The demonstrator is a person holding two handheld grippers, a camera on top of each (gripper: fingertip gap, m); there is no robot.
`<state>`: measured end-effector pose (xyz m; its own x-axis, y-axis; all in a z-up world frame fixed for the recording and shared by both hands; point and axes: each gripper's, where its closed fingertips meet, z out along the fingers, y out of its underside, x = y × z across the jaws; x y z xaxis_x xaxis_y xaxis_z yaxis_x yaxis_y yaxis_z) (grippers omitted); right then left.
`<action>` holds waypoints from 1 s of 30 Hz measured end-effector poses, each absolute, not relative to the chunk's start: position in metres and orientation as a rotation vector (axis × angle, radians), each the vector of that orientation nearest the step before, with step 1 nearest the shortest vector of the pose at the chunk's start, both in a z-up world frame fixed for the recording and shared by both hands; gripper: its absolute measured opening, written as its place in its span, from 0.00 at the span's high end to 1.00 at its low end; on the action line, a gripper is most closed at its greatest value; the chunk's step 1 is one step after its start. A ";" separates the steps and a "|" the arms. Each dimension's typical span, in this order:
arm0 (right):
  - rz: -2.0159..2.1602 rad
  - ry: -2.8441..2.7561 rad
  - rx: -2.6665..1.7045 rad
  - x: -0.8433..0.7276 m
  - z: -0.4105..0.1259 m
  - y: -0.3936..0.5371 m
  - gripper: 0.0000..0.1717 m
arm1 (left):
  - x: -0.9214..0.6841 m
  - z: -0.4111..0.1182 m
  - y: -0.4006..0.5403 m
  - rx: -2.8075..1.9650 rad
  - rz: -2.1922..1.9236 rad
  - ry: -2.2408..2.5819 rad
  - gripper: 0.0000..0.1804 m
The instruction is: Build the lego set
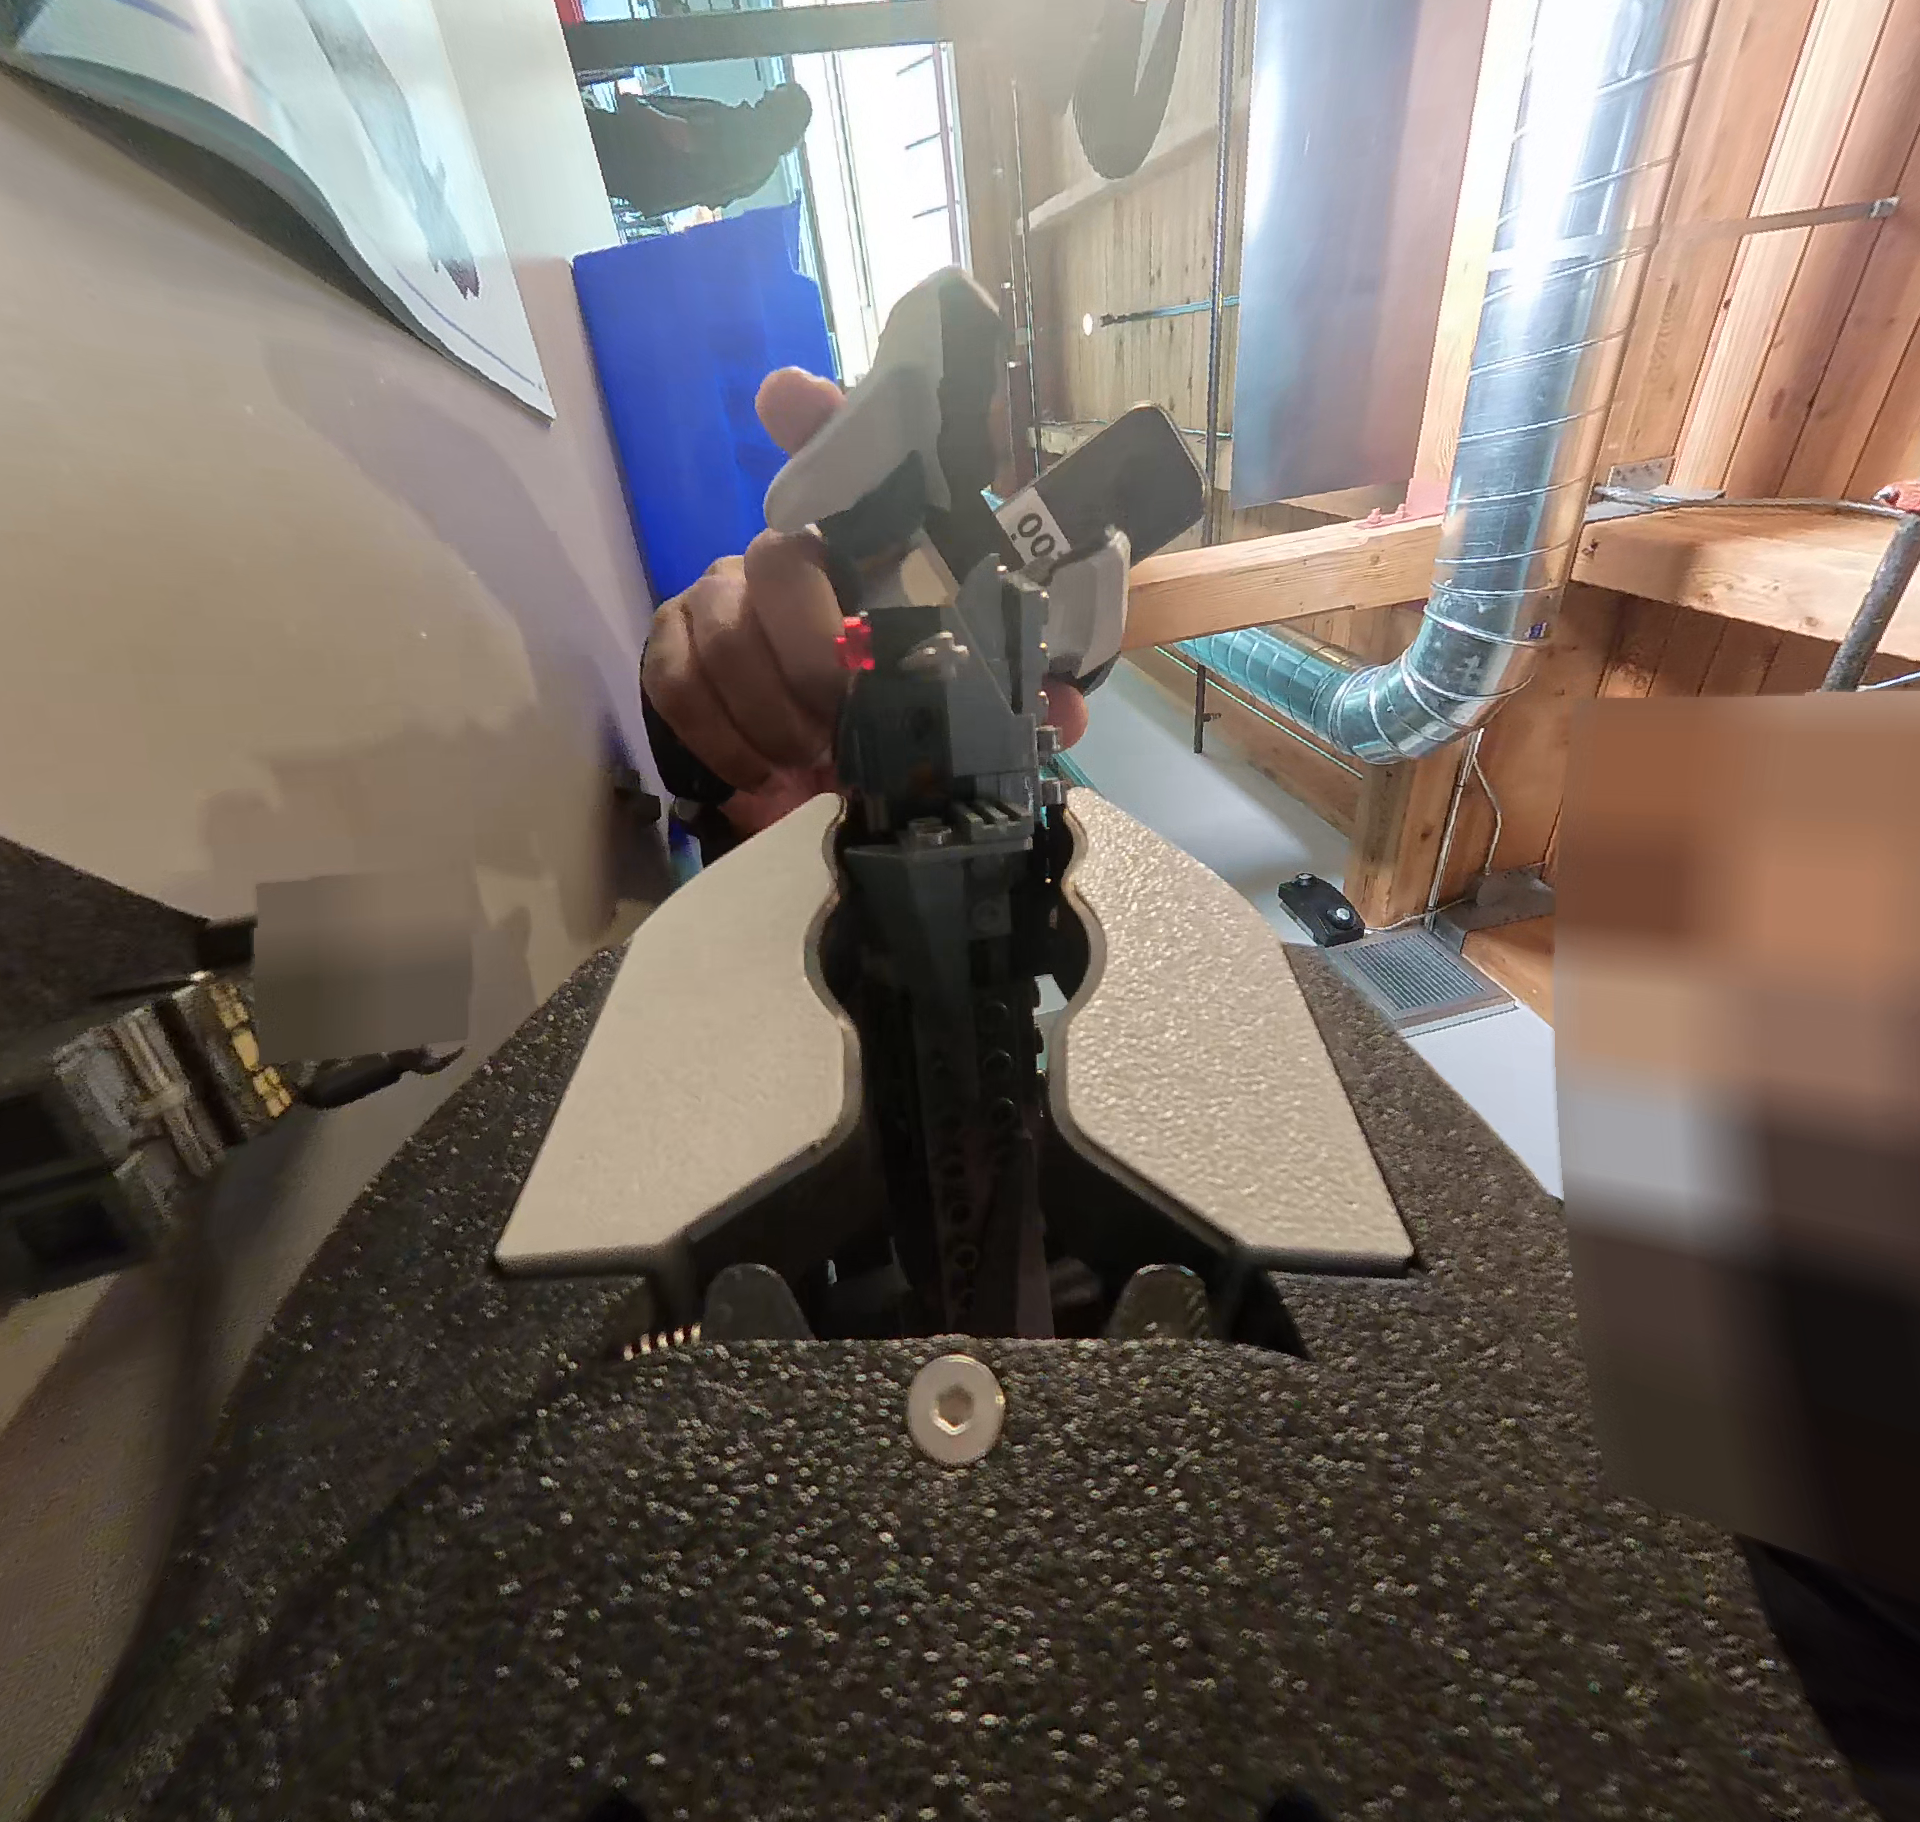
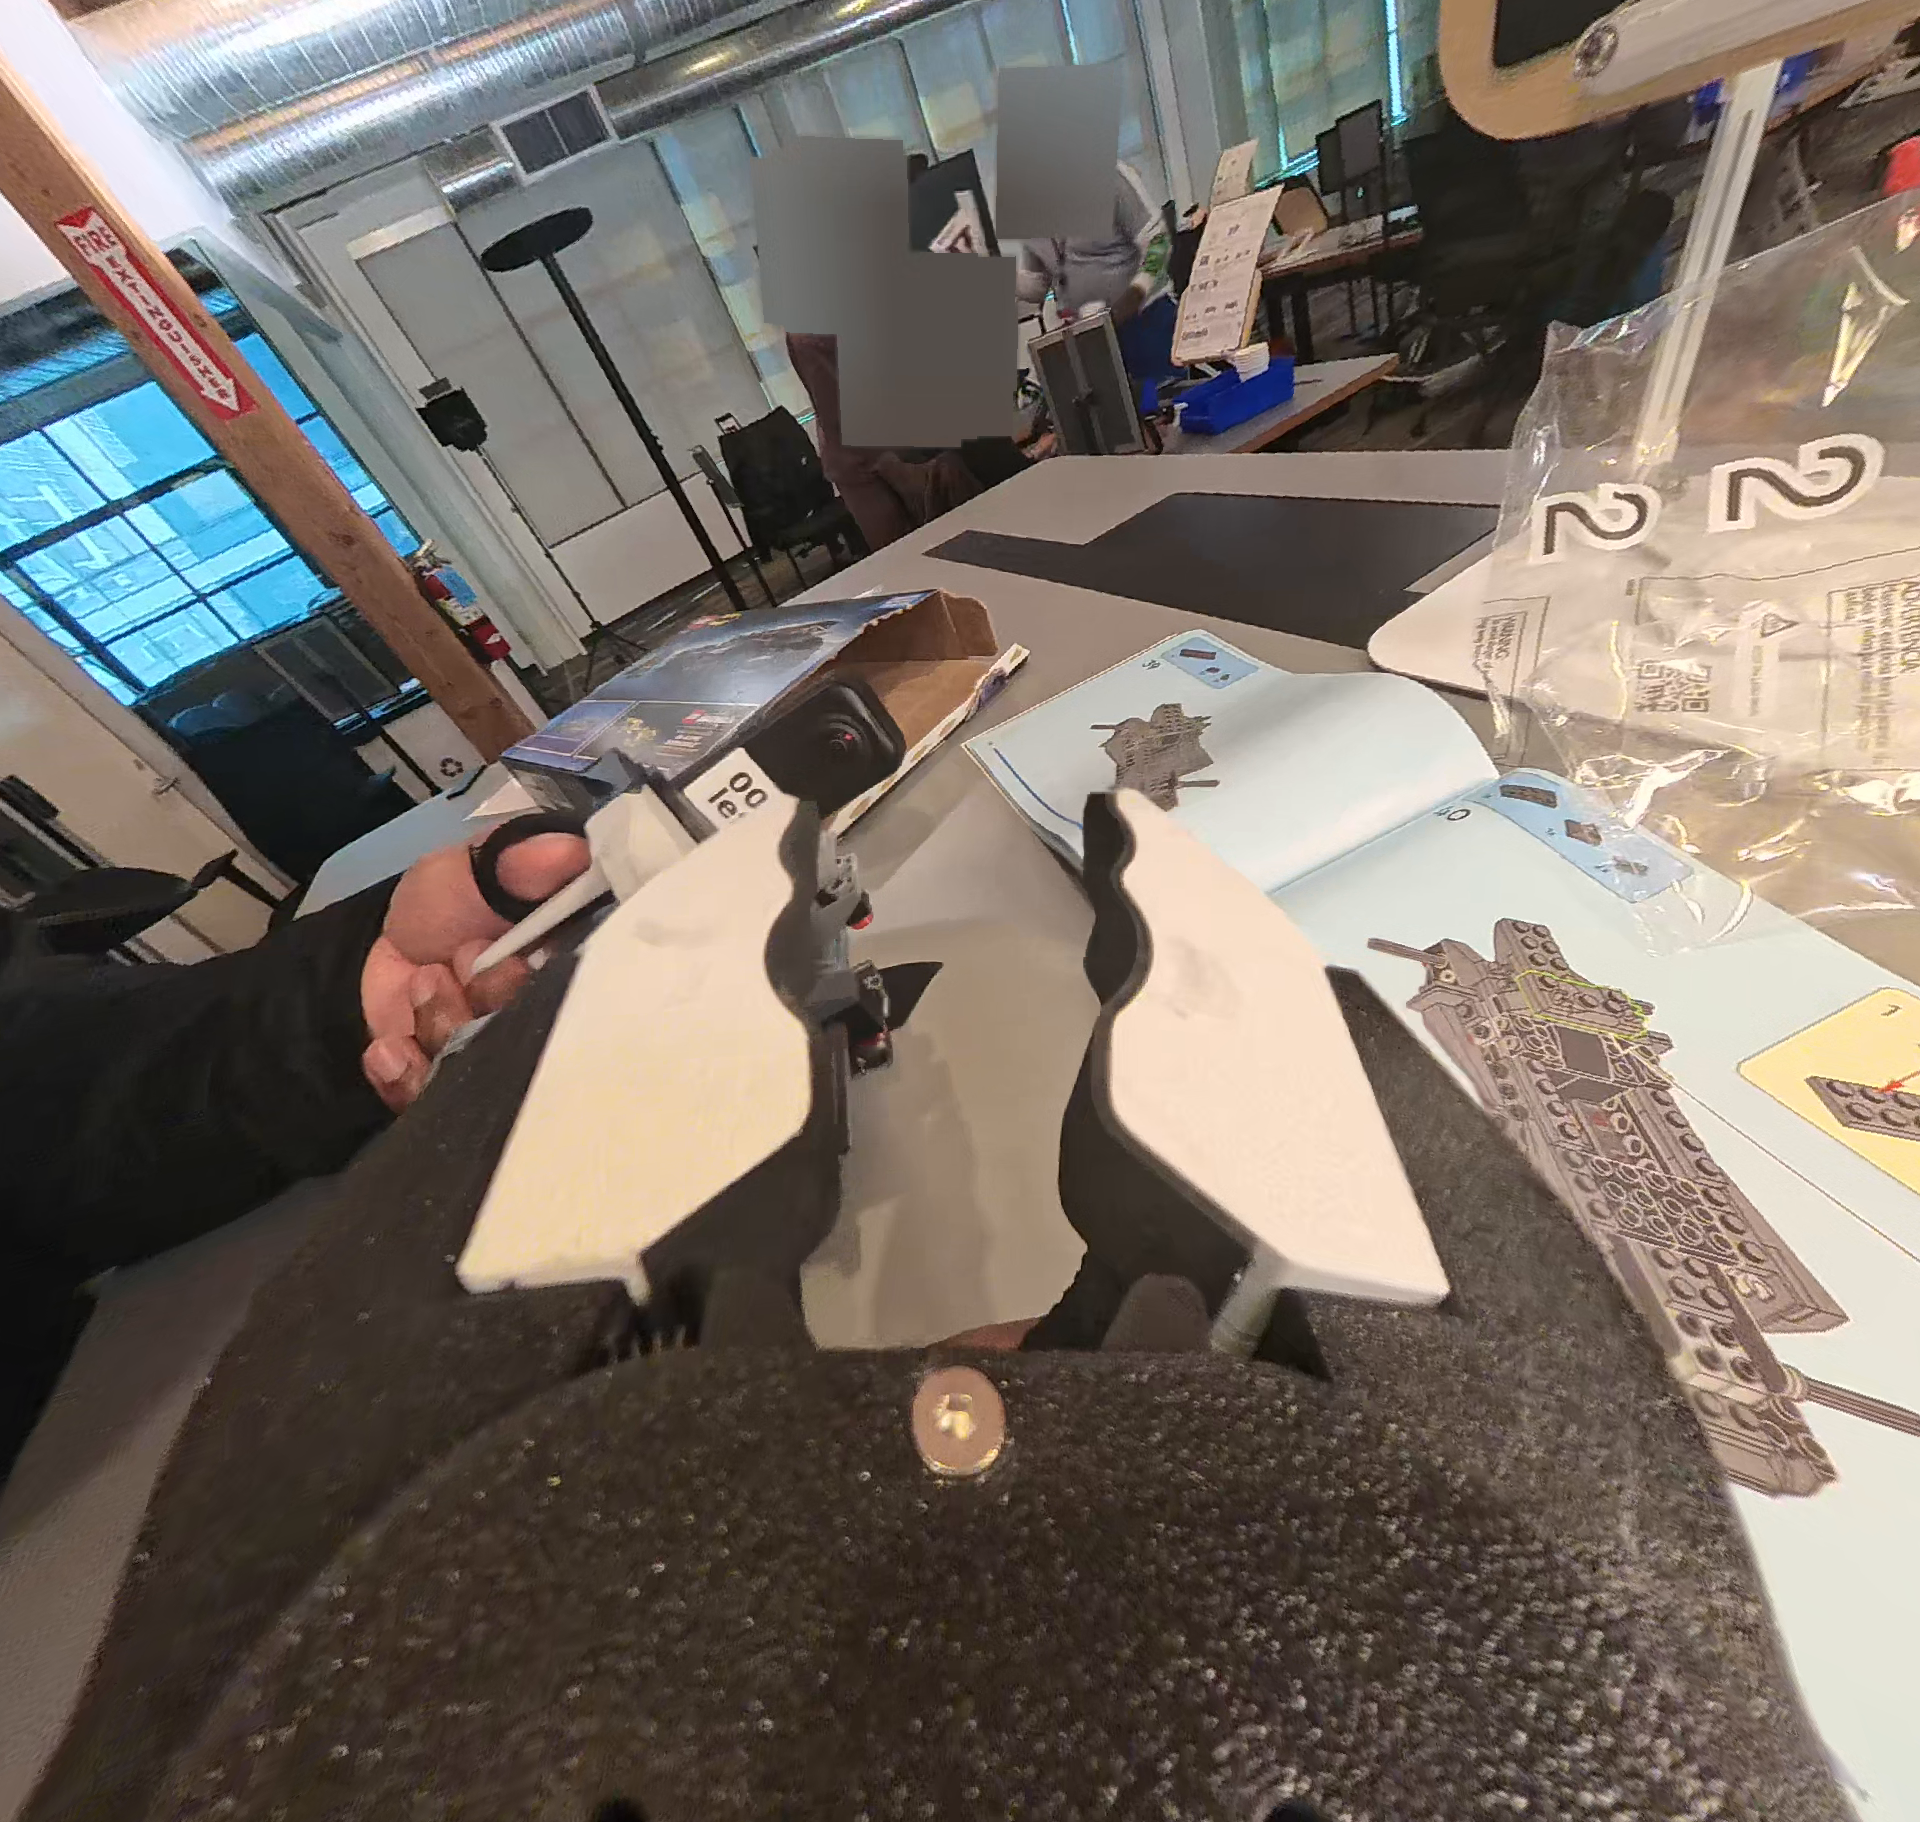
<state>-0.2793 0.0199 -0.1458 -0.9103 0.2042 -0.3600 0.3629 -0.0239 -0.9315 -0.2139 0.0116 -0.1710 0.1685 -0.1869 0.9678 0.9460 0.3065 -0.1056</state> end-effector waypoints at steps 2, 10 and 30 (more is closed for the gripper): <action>-2.068 2.109 0.579 -0.275 -0.146 0.019 0.70 | -0.215 -0.171 0.010 -0.904 -0.980 -1.085 0.81; -2.085 2.150 0.429 -0.261 -0.144 0.014 0.68 | -0.217 -0.176 0.008 -0.905 -0.968 -1.103 0.81; -2.014 2.426 0.010 -0.223 -0.158 0.003 0.64 | -0.209 -0.184 0.015 -0.996 -0.969 -1.122 0.81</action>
